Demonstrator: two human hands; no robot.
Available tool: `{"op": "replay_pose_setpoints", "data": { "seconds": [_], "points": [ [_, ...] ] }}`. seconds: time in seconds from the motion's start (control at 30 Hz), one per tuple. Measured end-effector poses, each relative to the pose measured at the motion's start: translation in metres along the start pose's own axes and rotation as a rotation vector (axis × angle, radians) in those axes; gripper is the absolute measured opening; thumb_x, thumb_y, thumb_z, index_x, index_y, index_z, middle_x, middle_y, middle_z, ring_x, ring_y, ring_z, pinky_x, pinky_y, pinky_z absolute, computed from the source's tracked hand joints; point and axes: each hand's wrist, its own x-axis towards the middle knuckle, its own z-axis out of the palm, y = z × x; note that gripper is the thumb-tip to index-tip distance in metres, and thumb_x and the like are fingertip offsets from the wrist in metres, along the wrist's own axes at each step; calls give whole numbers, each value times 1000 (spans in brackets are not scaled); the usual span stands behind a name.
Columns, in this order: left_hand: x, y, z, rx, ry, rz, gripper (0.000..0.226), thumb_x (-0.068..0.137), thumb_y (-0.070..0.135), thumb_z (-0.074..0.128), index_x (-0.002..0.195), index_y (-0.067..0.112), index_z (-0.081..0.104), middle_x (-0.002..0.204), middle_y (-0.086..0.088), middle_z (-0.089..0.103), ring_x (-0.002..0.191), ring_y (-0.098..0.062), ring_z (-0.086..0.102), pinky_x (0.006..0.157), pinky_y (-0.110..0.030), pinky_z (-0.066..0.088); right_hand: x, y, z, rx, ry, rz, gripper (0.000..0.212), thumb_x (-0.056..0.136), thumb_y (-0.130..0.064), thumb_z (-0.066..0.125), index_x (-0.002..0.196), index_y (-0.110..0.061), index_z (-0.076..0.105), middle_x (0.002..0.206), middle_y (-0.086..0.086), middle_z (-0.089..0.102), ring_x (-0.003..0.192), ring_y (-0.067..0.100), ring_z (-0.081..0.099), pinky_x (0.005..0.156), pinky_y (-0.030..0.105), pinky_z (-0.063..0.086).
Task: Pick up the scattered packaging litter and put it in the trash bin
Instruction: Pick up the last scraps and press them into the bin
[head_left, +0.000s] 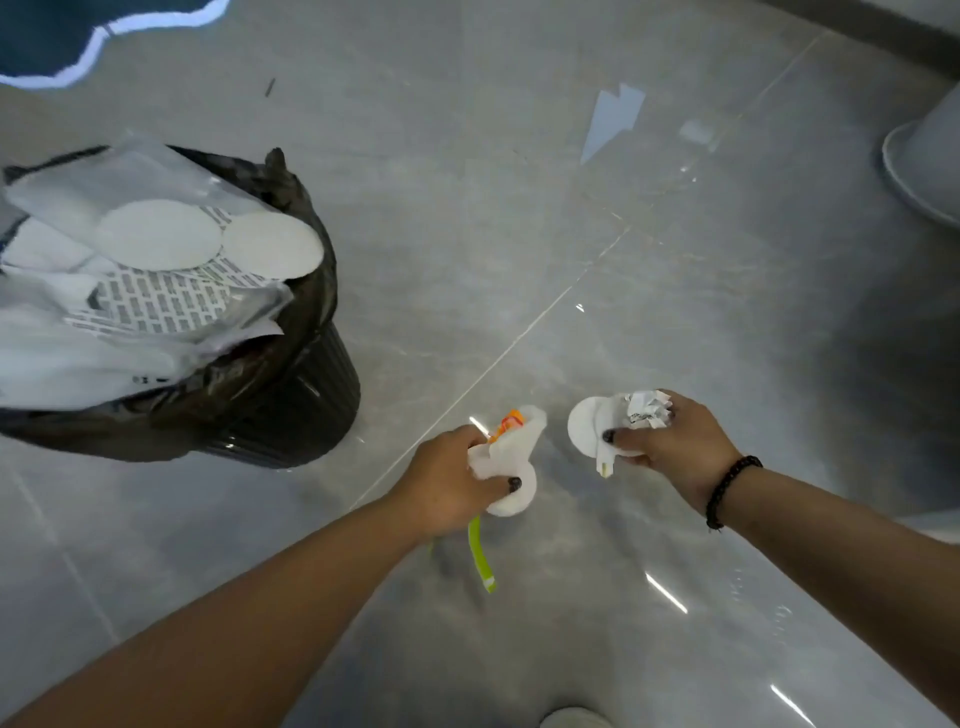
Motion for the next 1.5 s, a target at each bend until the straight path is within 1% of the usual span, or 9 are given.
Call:
{"op": "replay_pose_setpoints", "data": {
  "seconds": [0.17,0.33,0.47,0.6,0.7,0.93,1.2,1.3,1.5],
  "points": [
    [-41,39,-70,-16,36,130,28,70,32,81,74,24,54,71,10,57,66,-7,52,58,-18,40,-30,-65,35,229,10,-81,29,82,5,62,109,-6,56,97,9,61,79,18,61,60,27,52],
    [-101,78,-145,-263,127,309,23,70,30,80,79,22,61,72,7,63,66,-6,57,62,-28,49,-60,-148,65,231,-44,-270,30,81,5,62,108,-7,59,102,11,66,88,25,64,69,33,54],
    [-139,93,-213,-472,544,363,22,72,16,82,88,10,67,73,1,68,64,-3,59,58,-18,49,-88,-207,98,31,-89,-473,30,78,3,68,103,-12,59,94,5,65,82,19,65,61,29,54],
    [-124,67,-273,-621,1005,218,14,79,16,73,82,26,63,84,5,68,75,-9,62,68,-23,51,-89,-245,155,-242,-56,-661,25,78,-2,65,99,-11,55,91,3,61,80,19,61,65,33,58],
    [-99,20,-283,-693,1177,11,14,83,16,65,93,22,58,93,0,64,86,-18,60,72,-30,46,-84,-258,201,-424,10,-792,17,81,-7,60,91,-13,47,80,-3,53,69,9,52,57,13,45],
    [-97,-19,-259,-576,896,-47,30,79,18,75,99,21,53,94,1,56,76,-10,56,63,-21,45,-89,-232,248,-657,-101,-806,35,79,-1,61,108,-16,49,112,4,48,90,16,48,75,22,37],
    [-121,-29,-254,-270,557,97,67,75,37,68,134,42,39,142,10,37,131,-14,39,110,-36,35,-98,-220,238,-666,-243,-896,43,75,3,53,109,-21,64,113,-4,60,103,9,55,92,24,47],
    [-124,-29,-254,-193,565,136,76,72,45,55,143,44,29,152,14,27,139,-11,27,115,-42,28,-93,-218,231,-580,-198,-866,38,76,6,50,96,-22,66,107,-2,63,99,11,57,87,21,46],
    [-110,-16,-253,-391,701,223,75,74,48,51,144,40,27,131,9,44,116,-10,46,104,-32,36,-87,-215,228,-494,-152,-830,35,76,8,48,86,-19,68,95,-4,64,91,11,59,77,17,44]
  ]
}}
